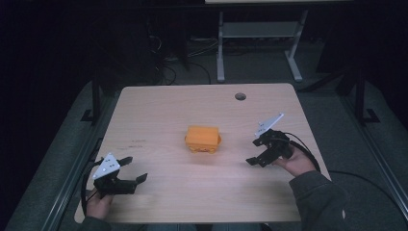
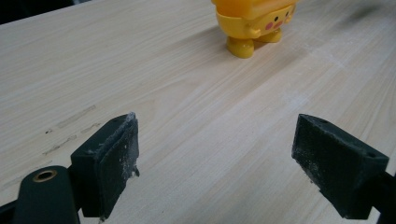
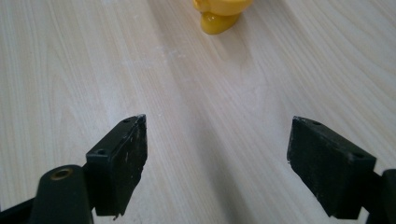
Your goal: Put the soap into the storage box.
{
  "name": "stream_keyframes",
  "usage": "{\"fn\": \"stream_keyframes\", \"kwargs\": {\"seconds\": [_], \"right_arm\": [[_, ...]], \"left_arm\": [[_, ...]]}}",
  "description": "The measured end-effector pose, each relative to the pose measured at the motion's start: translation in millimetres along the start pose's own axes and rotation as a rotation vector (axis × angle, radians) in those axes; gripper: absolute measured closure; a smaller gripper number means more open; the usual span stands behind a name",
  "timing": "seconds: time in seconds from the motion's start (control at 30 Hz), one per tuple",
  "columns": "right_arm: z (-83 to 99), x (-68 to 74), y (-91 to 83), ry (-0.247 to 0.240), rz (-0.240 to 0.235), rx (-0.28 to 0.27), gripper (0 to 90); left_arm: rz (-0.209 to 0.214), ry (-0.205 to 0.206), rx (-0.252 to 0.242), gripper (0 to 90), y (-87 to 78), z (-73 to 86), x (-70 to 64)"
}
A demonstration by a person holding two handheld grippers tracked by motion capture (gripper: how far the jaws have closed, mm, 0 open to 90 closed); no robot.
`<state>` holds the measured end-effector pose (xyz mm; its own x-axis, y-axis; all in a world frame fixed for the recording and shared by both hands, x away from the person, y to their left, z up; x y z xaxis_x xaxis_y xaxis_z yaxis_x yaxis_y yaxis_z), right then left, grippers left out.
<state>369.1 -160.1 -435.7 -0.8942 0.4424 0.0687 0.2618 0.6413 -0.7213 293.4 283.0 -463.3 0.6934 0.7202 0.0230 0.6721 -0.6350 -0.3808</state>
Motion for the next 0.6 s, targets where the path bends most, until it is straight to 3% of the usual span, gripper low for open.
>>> {"fn": "stream_keyframes", "kwargs": {"seconds": [0.6], "right_arm": [[33.7,11.2,-10.1,0.050,0.017,-0.008,19.7]], "left_arm": [[0.005,0.000,0.006,14.3,1.7,0.8,-1.3]]}}
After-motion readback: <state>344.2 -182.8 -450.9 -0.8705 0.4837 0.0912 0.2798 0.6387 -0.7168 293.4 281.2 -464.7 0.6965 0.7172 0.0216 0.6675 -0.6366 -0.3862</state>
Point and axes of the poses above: each handheld gripper's, and its own axes: y roughly forward along the jaws, z roughly out of its underside, x roughly to its left, the point moved 5 cm from there along y, roughly forward along the jaws, and after that the axes turned 8 degrees about -x, right-handed, at the moved point
